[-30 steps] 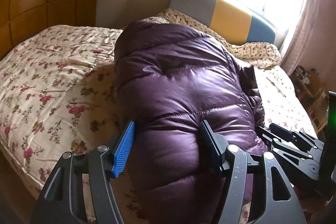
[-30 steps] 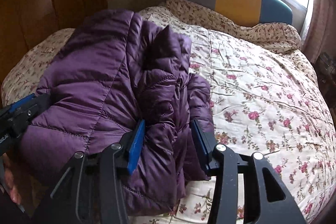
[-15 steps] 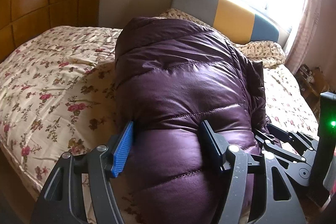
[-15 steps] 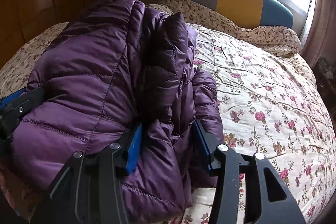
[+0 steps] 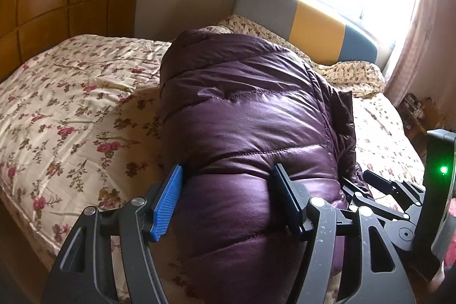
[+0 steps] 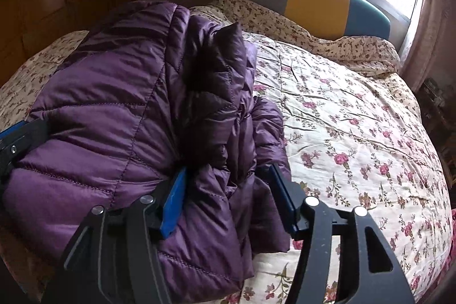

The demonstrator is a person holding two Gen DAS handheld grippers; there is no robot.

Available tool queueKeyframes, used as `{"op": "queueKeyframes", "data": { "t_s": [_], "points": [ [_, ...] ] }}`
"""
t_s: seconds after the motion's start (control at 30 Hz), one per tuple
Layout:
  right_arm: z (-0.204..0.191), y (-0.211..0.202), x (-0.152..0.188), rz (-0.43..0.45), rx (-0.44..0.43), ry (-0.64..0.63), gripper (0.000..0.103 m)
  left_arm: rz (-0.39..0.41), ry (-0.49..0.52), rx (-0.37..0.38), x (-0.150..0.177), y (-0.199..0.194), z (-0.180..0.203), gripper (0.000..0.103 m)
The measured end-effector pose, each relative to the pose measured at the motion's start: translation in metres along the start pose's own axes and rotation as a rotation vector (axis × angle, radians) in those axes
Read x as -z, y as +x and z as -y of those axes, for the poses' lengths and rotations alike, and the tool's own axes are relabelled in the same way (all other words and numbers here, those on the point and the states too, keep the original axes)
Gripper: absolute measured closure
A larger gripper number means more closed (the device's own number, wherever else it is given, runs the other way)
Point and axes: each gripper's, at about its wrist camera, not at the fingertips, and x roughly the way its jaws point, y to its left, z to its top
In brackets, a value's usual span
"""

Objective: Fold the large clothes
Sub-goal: 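Open both tools and pull them back from the jacket bundle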

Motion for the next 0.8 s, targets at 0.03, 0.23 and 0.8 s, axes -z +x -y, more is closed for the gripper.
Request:
{"op": "queueKeyframes", "data": {
  "t_s": [0.03,0.23,0.8],
  "points": [
    [0.001,-0.002,-0.001,0.001,0.001,0.003,0.042,0.002,0.001,-0.001,-0.001,-0.001,0.000,0.039],
    [0.009,-0.013,-0.008,0.021,0.006,0.034,0.033,0.016,0.008,-0.035,-0.008,-0.011,0.000,0.039],
    [-0.012,-0.079,-0.006,0.079,-0.031,0.018,0.007,0.049,-0.025,-0.122,0.001,-0.051,0.001,0.032]
  ]
}}
